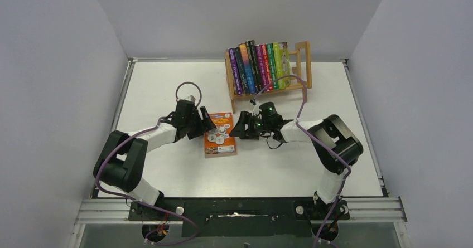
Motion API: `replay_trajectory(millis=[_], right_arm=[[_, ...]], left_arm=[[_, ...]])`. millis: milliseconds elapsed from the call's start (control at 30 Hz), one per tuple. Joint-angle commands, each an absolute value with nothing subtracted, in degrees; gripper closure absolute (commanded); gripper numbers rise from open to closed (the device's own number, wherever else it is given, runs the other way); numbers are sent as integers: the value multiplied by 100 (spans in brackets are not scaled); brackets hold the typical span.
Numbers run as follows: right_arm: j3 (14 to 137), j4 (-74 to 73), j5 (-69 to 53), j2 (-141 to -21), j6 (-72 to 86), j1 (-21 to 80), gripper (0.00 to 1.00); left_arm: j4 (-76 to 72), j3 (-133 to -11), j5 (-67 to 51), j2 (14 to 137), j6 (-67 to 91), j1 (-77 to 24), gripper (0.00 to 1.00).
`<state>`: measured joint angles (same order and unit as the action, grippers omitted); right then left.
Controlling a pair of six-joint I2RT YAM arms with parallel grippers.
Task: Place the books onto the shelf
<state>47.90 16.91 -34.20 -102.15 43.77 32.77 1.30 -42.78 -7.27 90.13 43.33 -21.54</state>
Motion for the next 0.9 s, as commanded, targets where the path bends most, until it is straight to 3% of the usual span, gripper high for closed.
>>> replay_trajectory(millis=[0, 500, 867], right_arm=[[5020, 2052, -3360, -10378, 4324, 3318, 35], [5227, 2196, -3357, -10830, 4324, 3434, 35], [5275, 2180, -3401, -10903, 4315, 3461, 35]], left_arm=[[-123, -4538, -814, 8786, 4450, -2271, 31], [74, -4629, -819, 8383, 4540, -2329, 31], [-574, -4373, -1377, 8497, 4803, -2338, 31]])
